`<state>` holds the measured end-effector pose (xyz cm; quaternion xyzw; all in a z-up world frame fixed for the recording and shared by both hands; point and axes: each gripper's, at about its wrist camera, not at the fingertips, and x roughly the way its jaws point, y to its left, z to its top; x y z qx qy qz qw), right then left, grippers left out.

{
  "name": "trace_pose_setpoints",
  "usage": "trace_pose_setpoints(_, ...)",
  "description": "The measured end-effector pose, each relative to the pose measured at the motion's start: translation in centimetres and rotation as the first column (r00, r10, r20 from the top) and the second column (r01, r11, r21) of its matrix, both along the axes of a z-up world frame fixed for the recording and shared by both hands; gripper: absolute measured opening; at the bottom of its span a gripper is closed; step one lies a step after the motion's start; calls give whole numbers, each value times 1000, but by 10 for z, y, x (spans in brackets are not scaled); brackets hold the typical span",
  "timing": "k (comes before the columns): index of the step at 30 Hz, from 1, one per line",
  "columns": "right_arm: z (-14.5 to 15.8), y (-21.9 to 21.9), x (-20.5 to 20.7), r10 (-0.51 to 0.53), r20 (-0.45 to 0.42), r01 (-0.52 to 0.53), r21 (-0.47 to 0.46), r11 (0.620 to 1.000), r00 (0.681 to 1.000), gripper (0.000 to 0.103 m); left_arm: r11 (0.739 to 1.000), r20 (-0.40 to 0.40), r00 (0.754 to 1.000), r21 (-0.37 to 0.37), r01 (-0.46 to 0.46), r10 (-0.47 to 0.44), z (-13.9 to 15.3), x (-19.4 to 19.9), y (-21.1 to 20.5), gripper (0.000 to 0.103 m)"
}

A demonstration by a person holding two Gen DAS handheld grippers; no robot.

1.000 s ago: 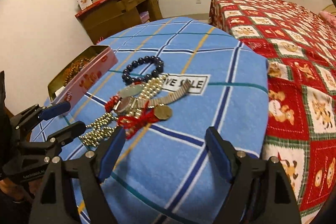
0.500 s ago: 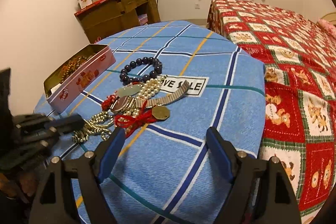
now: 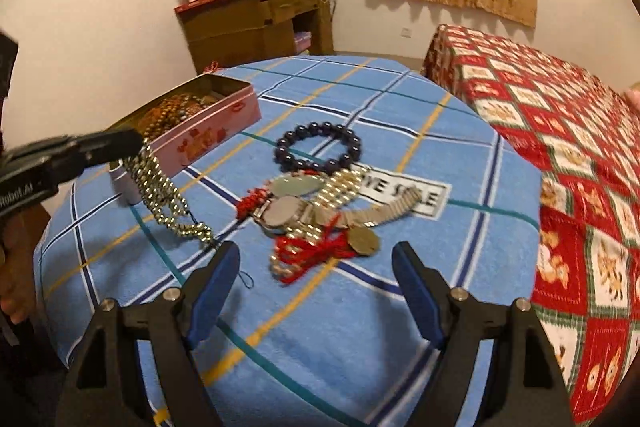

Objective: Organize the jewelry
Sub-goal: 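Grasp the gold bead chain with the left gripper and lift it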

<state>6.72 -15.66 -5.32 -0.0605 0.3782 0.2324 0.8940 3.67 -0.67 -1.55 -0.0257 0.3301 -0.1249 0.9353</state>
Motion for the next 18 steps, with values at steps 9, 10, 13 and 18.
trace_pose_setpoints(9, -14, 7, 12, 13, -74, -13, 2, 1000, 997, 10, 1000, 34, 999, -5, 8, -8, 16, 4, 2, 4)
trace_pose_setpoints(10, -11, 5, 10, 13, -73, -13, 11, 1000, 997, 10, 1000, 34, 999, -4, 9, -8, 16, 5, 2, 4)
trace_pose_setpoints(13, -3, -4, 6, 4, -57, -2, 33, 999, 998, 10, 1000, 35, 999, -7, 9, -8, 17, 5, 2, 4)
trace_pose_setpoints(18, 13, -12, 4, -2, -43, 5, 66, 998, 999, 10, 1000, 43, 999, -4, 13, -13, 21, 5, 0, 4)
